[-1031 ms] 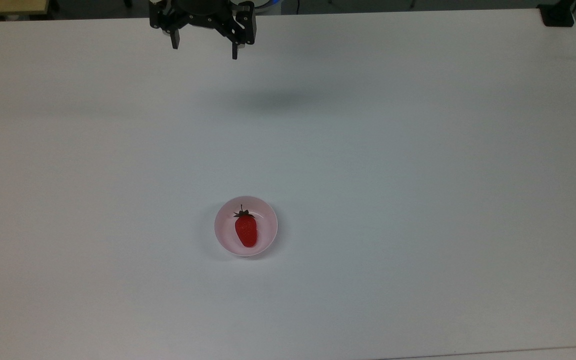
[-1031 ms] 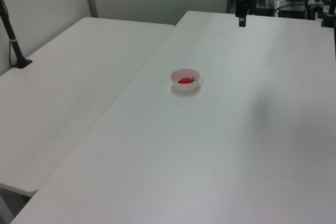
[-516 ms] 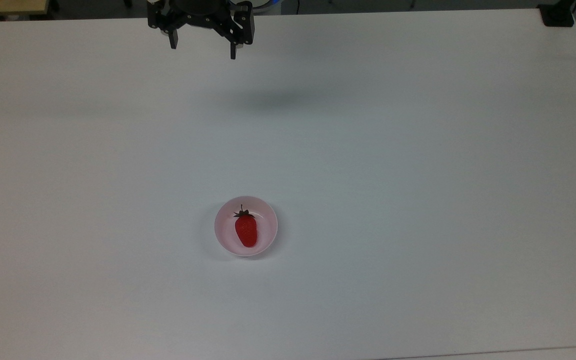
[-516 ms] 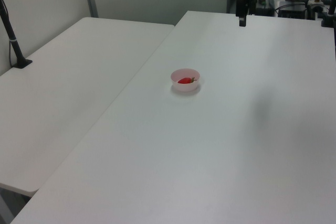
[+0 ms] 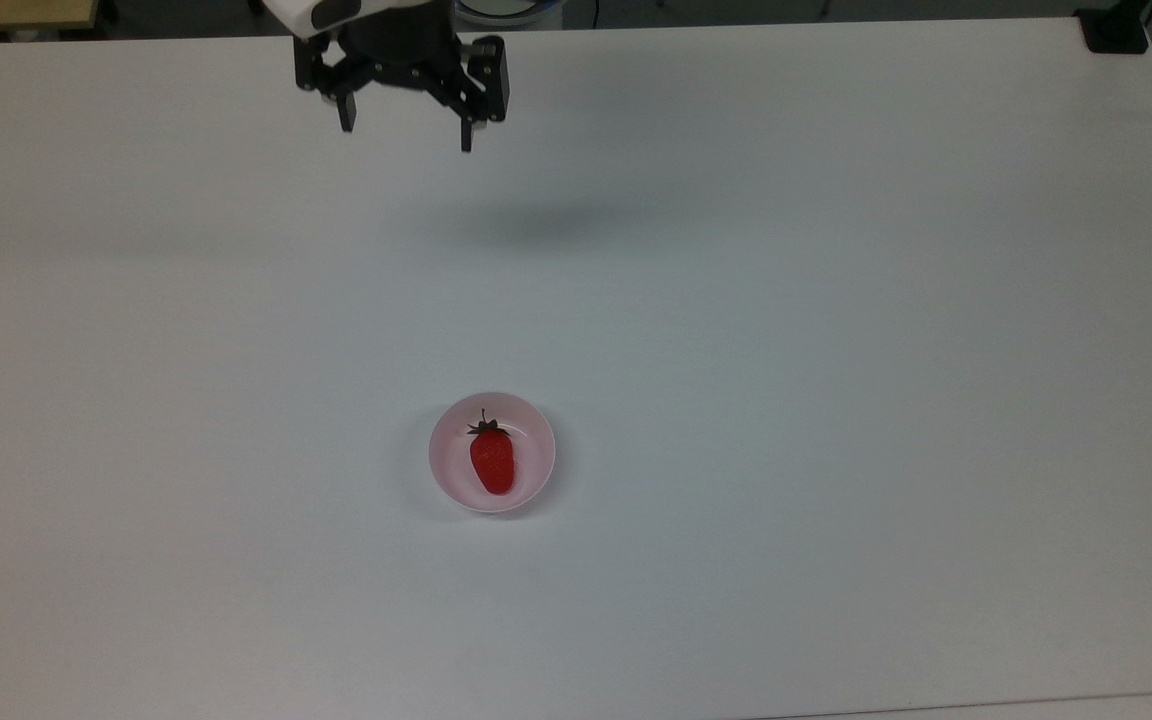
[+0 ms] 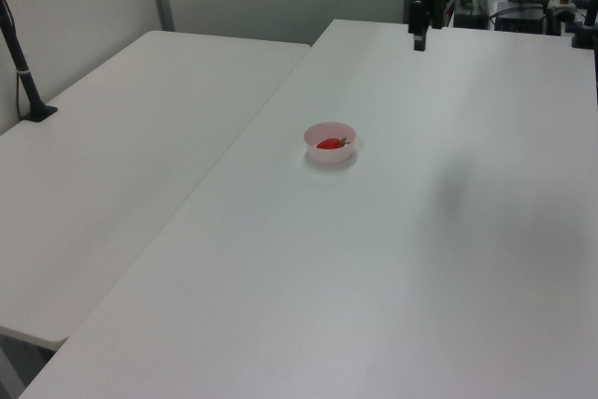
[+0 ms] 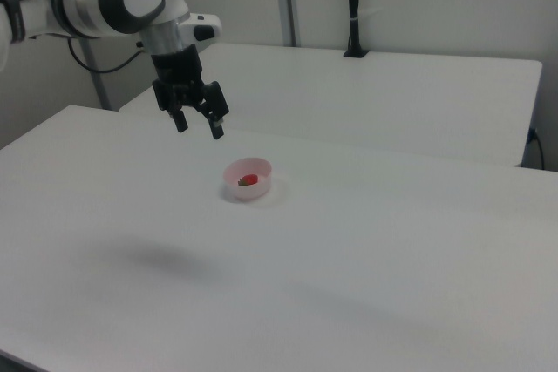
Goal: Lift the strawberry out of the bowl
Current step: 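Move the open gripper down over the red strawberry in the pink bowl, then lower the gripper into the bowl and close it on the strawberry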
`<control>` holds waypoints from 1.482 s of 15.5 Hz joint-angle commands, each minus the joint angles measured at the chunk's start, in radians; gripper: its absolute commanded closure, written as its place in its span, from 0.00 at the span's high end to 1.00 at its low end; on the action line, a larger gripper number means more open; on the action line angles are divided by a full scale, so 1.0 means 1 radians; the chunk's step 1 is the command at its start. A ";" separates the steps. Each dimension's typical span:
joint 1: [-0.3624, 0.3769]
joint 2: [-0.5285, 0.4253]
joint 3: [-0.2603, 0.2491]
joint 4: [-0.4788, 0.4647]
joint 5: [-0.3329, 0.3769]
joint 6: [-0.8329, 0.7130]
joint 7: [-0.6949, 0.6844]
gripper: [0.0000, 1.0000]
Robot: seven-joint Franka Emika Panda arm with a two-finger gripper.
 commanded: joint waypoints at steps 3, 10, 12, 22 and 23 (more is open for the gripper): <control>0.000 0.118 -0.002 0.033 0.022 0.196 -0.011 1.00; 0.025 0.308 0.007 0.109 0.022 0.420 0.132 1.00; 0.027 0.343 0.007 0.116 0.022 0.483 0.178 1.00; 0.054 0.451 0.006 0.116 0.003 0.606 0.184 0.83; 0.060 0.461 0.006 0.116 0.003 0.606 0.184 0.83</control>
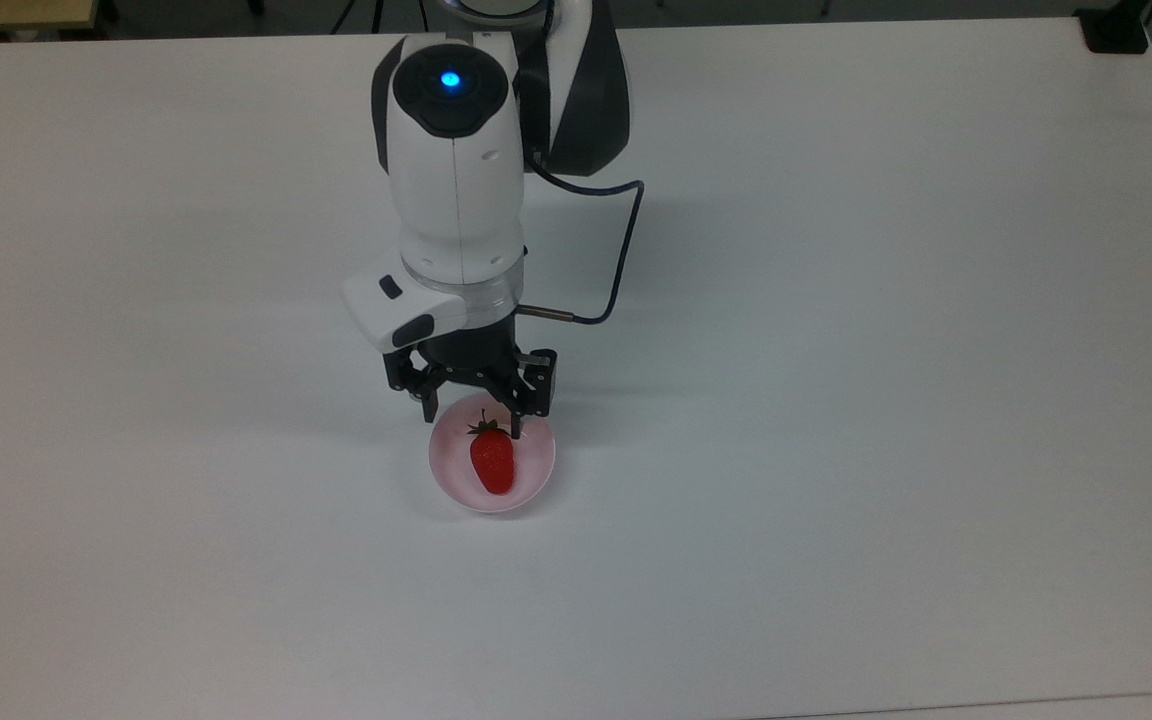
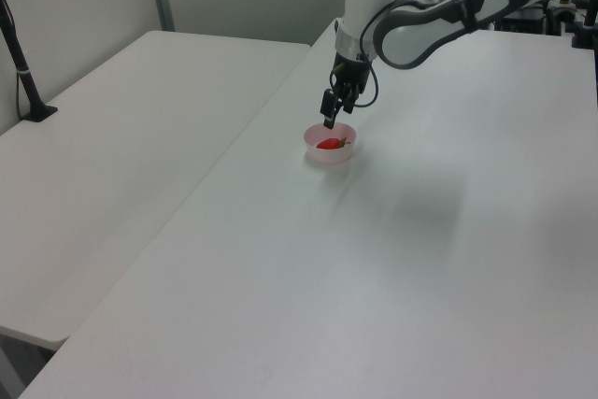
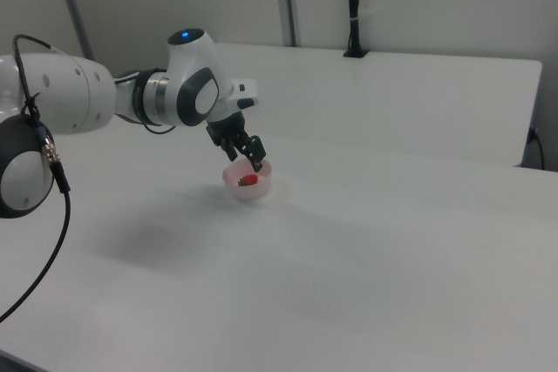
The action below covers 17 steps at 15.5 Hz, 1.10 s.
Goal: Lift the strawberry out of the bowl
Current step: 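Lower the gripper into the bowl and close it on the strawberry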
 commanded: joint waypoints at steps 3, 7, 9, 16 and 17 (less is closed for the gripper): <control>0.027 0.050 -0.005 0.012 -0.001 0.044 0.020 0.83; 0.024 0.066 -0.008 0.011 -0.042 0.048 0.017 0.83; 0.022 0.069 -0.011 0.011 -0.048 0.048 0.013 0.81; 0.025 0.094 -0.011 0.006 -0.093 0.048 0.011 0.67; 0.027 0.094 -0.011 0.006 -0.094 0.048 0.011 0.66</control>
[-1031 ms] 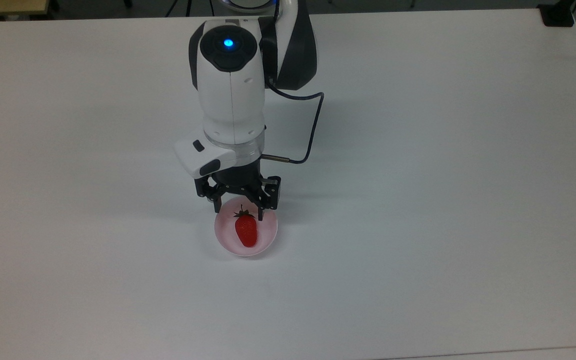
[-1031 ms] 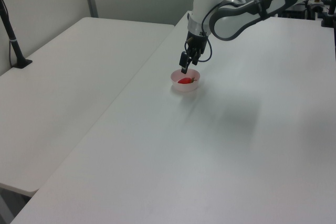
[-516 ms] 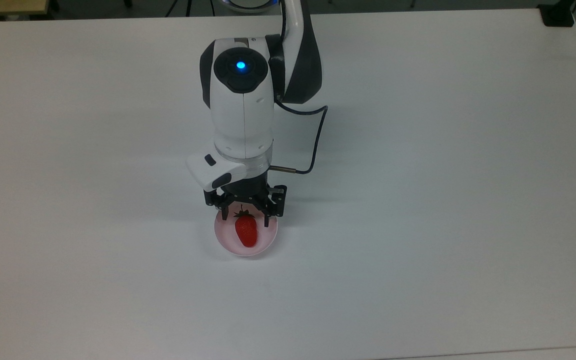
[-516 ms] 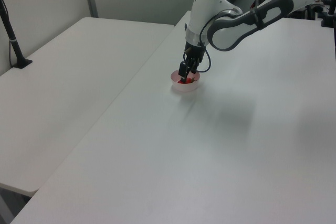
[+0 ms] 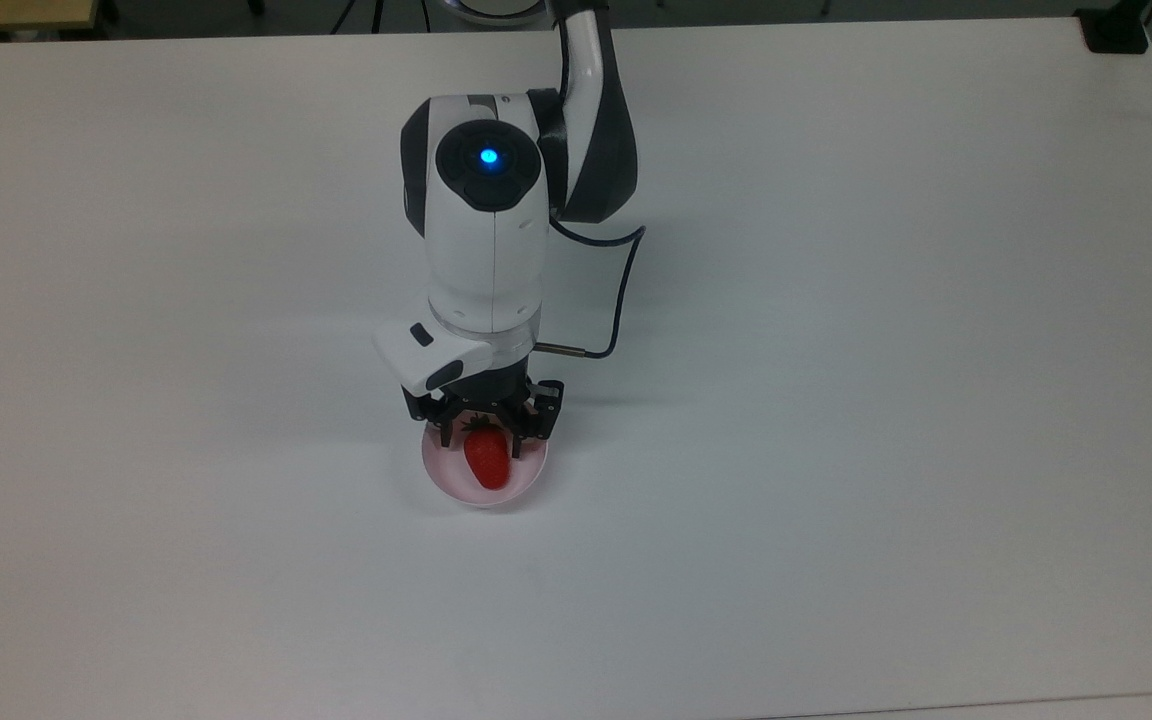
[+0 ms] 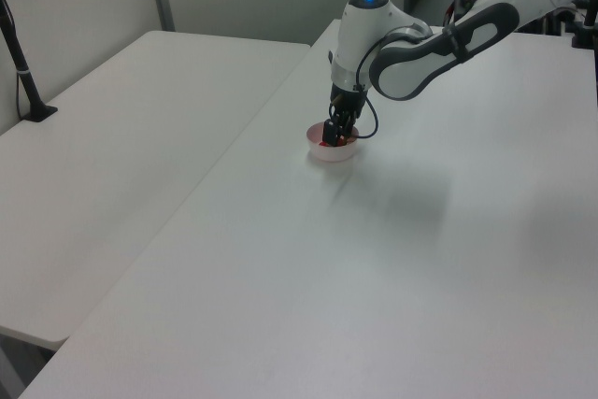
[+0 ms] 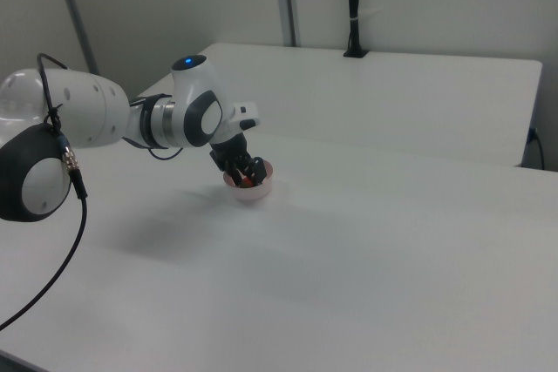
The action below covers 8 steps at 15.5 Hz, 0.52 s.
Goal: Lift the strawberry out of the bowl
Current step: 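Lower the gripper into the bowl and close it on the strawberry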
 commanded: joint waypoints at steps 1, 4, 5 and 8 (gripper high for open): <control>0.012 0.007 -0.006 0.003 -0.022 0.014 0.011 0.63; 0.012 0.007 -0.006 0.005 -0.033 0.013 0.015 0.38; 0.012 0.004 -0.006 0.006 -0.031 0.011 0.014 0.32; 0.012 -0.010 -0.006 0.009 -0.019 0.000 0.017 0.29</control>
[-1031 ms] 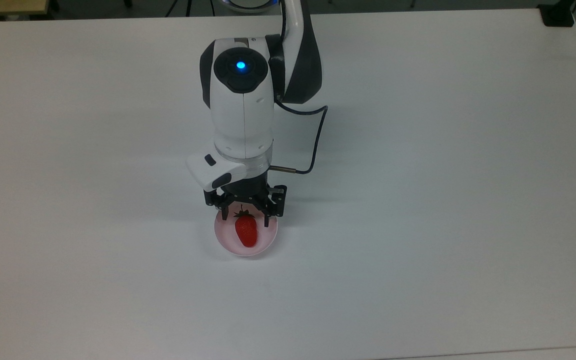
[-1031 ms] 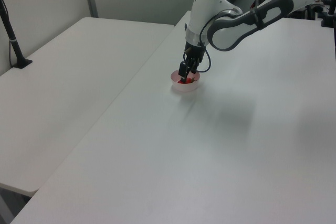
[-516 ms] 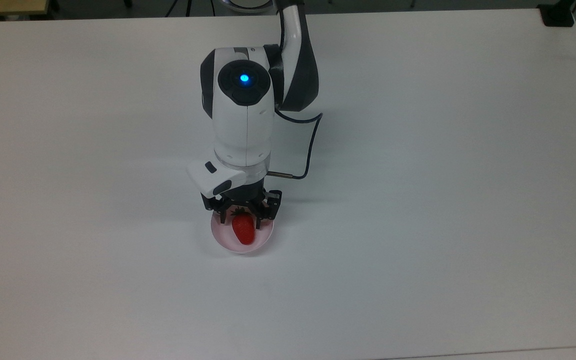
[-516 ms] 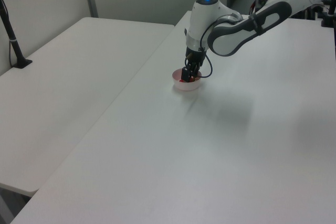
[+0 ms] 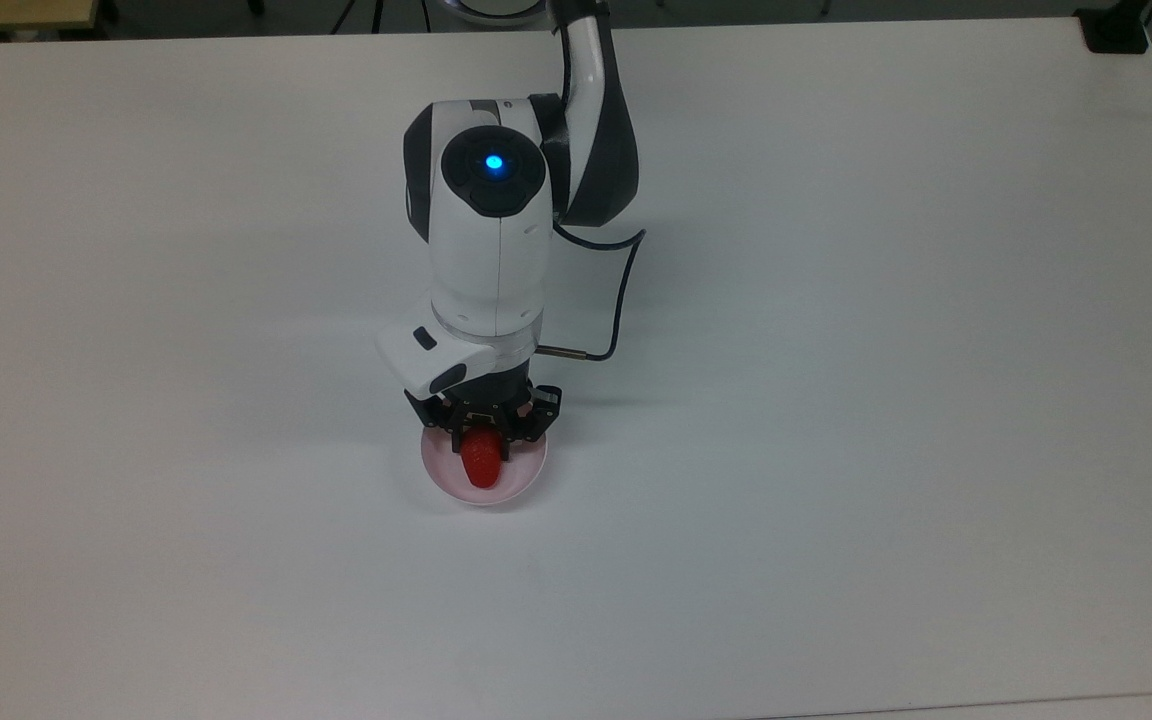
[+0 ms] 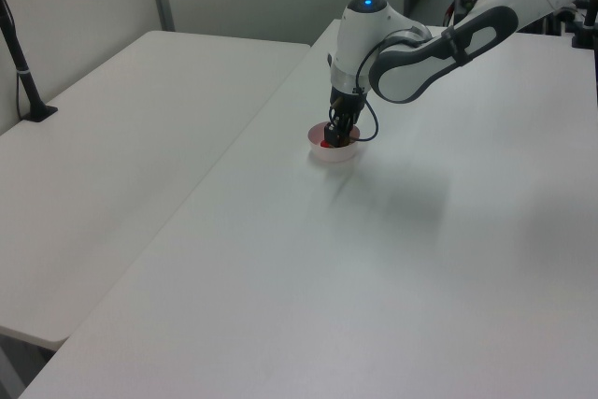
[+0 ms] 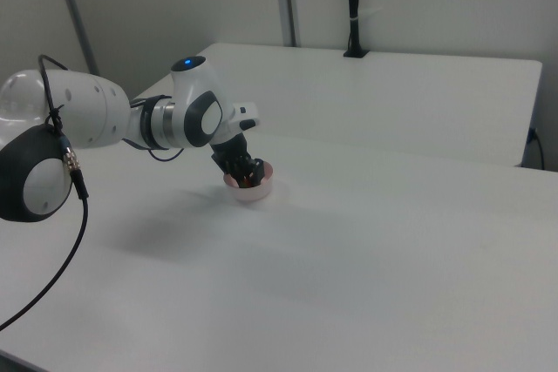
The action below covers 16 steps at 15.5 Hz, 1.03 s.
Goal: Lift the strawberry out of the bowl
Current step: 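Lower the gripper into the bowl and close it on the strawberry, then lift the strawberry out of the bowl and carry it aside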
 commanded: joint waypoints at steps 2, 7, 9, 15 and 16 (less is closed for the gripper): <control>0.010 -0.041 -0.003 0.003 0.001 -0.006 0.018 0.30; -0.005 -0.122 -0.003 -0.002 0.003 -0.119 0.008 0.30; -0.031 -0.151 -0.002 -0.004 0.003 -0.165 -0.055 0.30; -0.163 -0.165 -0.003 -0.026 -0.005 -0.228 -0.429 0.32; -0.189 -0.160 -0.003 -0.031 -0.008 -0.227 -0.489 0.32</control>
